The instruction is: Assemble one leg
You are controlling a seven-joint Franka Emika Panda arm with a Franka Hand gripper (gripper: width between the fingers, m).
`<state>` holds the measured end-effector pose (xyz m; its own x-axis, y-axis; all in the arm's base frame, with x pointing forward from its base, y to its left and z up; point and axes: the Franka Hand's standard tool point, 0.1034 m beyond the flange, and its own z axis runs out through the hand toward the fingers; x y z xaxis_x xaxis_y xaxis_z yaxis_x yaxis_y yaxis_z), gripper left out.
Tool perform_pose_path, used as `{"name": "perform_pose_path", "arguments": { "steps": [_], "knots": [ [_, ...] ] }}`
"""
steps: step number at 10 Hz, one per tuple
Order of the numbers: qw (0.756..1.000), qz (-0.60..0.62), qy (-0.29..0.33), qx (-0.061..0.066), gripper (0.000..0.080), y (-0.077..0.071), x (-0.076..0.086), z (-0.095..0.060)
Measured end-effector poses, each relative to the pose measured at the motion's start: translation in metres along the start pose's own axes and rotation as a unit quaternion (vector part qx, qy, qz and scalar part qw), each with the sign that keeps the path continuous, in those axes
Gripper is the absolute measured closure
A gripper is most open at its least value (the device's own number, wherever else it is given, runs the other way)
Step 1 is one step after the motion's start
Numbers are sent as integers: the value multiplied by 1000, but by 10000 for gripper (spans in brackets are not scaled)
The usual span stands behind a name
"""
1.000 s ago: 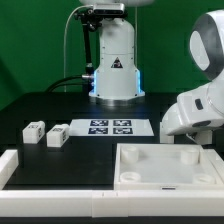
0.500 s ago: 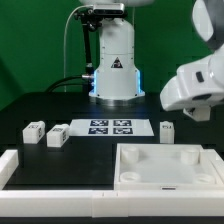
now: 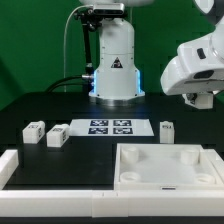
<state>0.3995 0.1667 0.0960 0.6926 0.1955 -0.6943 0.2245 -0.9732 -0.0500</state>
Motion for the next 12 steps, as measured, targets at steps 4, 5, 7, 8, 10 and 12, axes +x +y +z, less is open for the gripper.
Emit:
{"name": "perform_pose_path", "arguments": {
  "steps": [4, 5, 7, 8, 10, 12],
  "knots": [
    [987, 1, 163, -1, 509, 4, 11, -13],
    [980, 4, 200, -1, 509, 15, 10, -30],
    [960, 7, 279, 0, 509, 32, 11, -53],
    [941, 2, 338, 0, 509, 41, 20, -70],
    [908, 2, 418, -2, 509, 40, 20, -67],
    [871, -1, 491, -2, 509, 42, 25, -71]
  ]
}}
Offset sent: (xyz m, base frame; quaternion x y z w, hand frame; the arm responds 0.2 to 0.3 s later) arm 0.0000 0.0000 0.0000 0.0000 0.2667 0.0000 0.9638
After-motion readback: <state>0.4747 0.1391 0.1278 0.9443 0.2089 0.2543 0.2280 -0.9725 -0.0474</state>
